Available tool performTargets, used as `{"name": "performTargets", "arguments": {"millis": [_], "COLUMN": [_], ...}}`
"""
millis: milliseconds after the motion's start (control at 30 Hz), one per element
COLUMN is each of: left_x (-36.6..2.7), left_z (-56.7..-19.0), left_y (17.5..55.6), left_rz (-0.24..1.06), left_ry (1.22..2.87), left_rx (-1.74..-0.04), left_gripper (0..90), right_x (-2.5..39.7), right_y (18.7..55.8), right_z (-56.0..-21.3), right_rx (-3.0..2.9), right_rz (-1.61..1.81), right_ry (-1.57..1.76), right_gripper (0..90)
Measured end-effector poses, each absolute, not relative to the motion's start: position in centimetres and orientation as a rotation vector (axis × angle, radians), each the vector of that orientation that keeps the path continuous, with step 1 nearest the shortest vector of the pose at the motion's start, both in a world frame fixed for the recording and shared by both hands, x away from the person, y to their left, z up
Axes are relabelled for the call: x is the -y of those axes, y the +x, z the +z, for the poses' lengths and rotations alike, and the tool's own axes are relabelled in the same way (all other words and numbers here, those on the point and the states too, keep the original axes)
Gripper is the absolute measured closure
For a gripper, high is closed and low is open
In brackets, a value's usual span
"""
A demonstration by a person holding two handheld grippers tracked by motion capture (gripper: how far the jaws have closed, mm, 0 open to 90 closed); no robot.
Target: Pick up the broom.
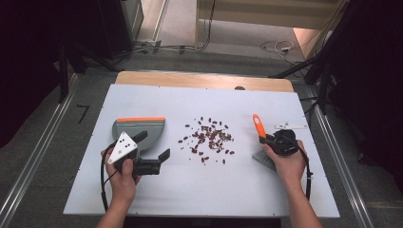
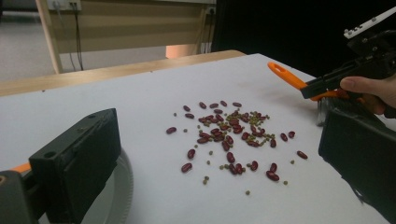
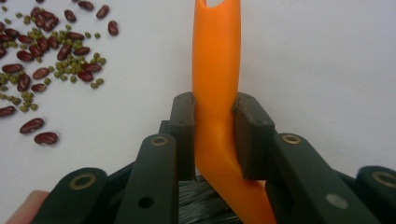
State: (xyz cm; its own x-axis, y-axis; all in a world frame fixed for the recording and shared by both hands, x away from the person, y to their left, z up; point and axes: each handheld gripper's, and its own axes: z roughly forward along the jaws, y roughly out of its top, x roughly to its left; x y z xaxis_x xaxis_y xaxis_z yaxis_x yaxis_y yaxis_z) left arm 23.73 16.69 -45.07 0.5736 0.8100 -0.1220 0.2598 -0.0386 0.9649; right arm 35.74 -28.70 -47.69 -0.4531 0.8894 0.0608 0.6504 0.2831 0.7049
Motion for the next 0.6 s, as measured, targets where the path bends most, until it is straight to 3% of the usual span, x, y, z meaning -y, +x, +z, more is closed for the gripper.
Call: {"name": "performTargets", "arguments": {"millis": [600], "left_x": [-15.7], "left_z": [-45.8], "left_y": [25.3], "left_rz": [0.56], "left_ry": [1.606], "left_rx": [-0.916], "left_gripper": [0.1], "right_x": [28.5], "right_y": [37.2], "right_z": [-48.7], "right_rx": [-2.266], "right_rz": [0.901], "right_ry": [1.468], "right_gripper": [69.7]}}
